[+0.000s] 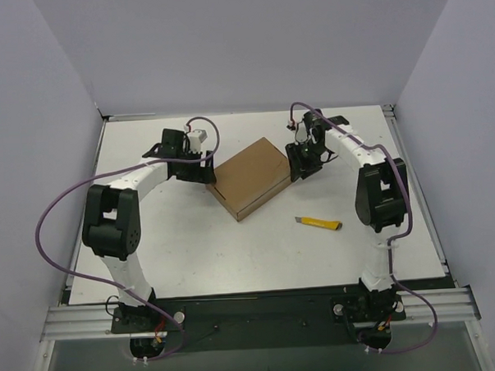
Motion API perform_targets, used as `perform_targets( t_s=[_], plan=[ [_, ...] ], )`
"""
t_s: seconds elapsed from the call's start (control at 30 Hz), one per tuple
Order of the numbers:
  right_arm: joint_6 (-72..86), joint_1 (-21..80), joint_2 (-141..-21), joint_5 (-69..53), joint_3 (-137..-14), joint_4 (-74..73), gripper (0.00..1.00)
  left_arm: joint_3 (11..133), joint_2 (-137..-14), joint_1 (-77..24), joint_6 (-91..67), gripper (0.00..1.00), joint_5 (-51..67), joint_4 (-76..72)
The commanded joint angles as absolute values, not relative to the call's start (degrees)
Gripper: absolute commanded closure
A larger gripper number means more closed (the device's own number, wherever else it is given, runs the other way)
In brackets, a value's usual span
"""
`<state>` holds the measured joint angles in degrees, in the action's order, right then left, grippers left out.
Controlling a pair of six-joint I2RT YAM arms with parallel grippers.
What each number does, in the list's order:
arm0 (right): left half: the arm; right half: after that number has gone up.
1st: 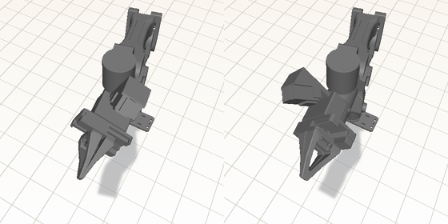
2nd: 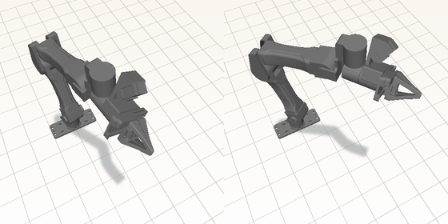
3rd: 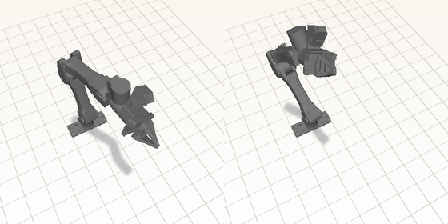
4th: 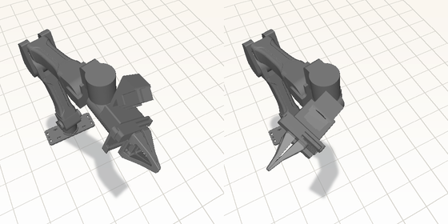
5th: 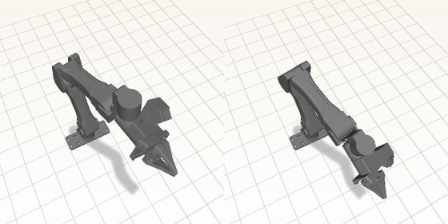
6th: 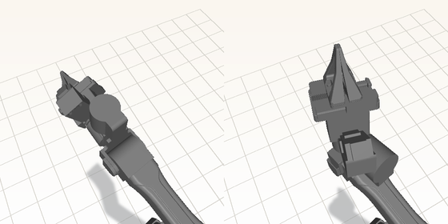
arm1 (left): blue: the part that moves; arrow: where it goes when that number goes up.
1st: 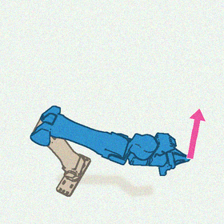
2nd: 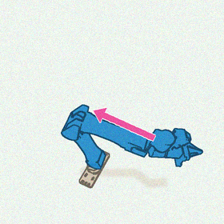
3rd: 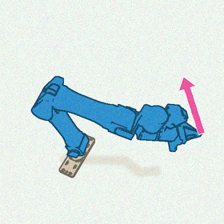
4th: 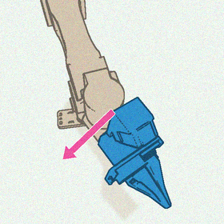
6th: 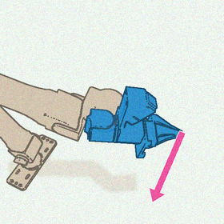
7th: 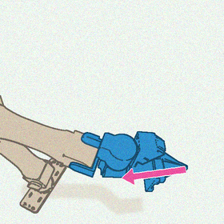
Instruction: Unpack the express box
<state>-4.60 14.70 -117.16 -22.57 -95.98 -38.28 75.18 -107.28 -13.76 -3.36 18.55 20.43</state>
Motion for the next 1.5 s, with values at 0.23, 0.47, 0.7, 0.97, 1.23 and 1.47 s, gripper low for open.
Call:
perform_targets(
  t_s=[0.23,0.47,0.7,0.97,1.23,1.47],
  plan=[
    [-6.7,17.0,-123.5,-21.1,-104.8,-39.5,0.54,68.7,-99.0,-14.8,-0.5,0.17,25.0,23.7],
    [-8.9,18.0,-130.2,-15.0,-115.0,-38.5,0.37,69.9,-94.1,-16.2,8.3,0.21,23.6,28.9],
    [-8.5,18.1,-130.6,-10.5,-120.8,-36.4,0.37,76.4,-93.5,-12.3,0.8,0.21,18.4,18.7],
    [-11.8,19.2,-125.4,-0.2,-111.1,-35.5,0.64,85.7,-109.2,-12.7,-3.8,0.24,0.9,15.5],
    [-11.2,19.8,-127.8,-1.5,-112.0,-35.0,0.74,85.5,-113.1,-13.2,-0.5,0.25,1.9,17.0],
    [-12.9,22.3,-131.8,-6.7,-116.8,-34.9,0.70,76.3,-106.5,-14.1,6.0,0.25,17.4,18.0]
  ],
)
